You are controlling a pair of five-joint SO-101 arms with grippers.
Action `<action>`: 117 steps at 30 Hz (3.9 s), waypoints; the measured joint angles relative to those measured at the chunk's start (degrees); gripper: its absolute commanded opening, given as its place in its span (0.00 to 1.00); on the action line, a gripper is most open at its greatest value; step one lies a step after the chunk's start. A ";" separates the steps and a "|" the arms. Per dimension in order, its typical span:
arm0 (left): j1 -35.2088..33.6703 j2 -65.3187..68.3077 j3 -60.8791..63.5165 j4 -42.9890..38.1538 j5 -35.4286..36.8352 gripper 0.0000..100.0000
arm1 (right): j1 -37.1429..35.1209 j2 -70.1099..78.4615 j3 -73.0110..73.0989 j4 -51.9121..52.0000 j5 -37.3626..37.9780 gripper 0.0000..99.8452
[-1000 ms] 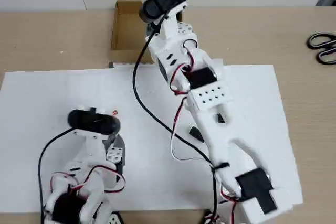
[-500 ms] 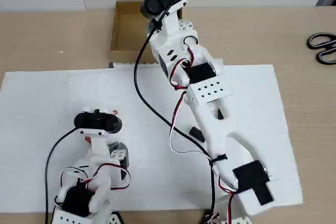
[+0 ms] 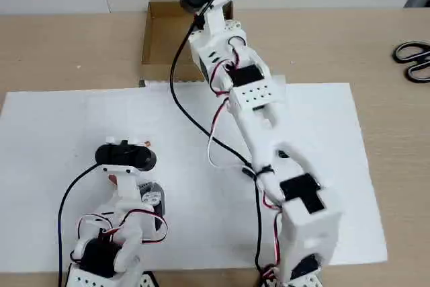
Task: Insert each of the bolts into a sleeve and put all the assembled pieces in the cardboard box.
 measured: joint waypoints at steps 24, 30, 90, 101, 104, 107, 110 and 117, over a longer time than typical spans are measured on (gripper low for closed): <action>0.00 0.00 0.00 0.00 0.00 0.01 | 0.00 19.52 -7.56 -6.68 -0.53 0.00; 0.00 0.00 0.00 0.00 0.00 0.01 | 0.44 23.82 -11.60 -6.77 -0.53 0.00; 0.00 0.00 0.00 0.00 0.00 0.01 | 0.26 19.08 -31.21 22.59 -0.70 0.21; 0.00 0.00 0.00 0.00 0.00 0.01 | 0.26 10.90 -31.21 38.42 -0.70 0.21; 0.00 0.00 0.00 0.00 0.00 0.01 | 0.26 8.97 -31.21 42.02 -0.70 0.21; 0.00 0.00 0.00 0.00 0.00 0.01 | 0.26 7.30 -31.21 45.89 -0.70 0.21; 0.00 0.00 0.00 0.00 0.00 0.01 | 0.26 6.15 -31.21 49.76 -1.05 0.21; 0.00 0.00 0.00 0.00 0.00 0.01 | 0.26 3.08 -31.21 58.64 -4.84 0.21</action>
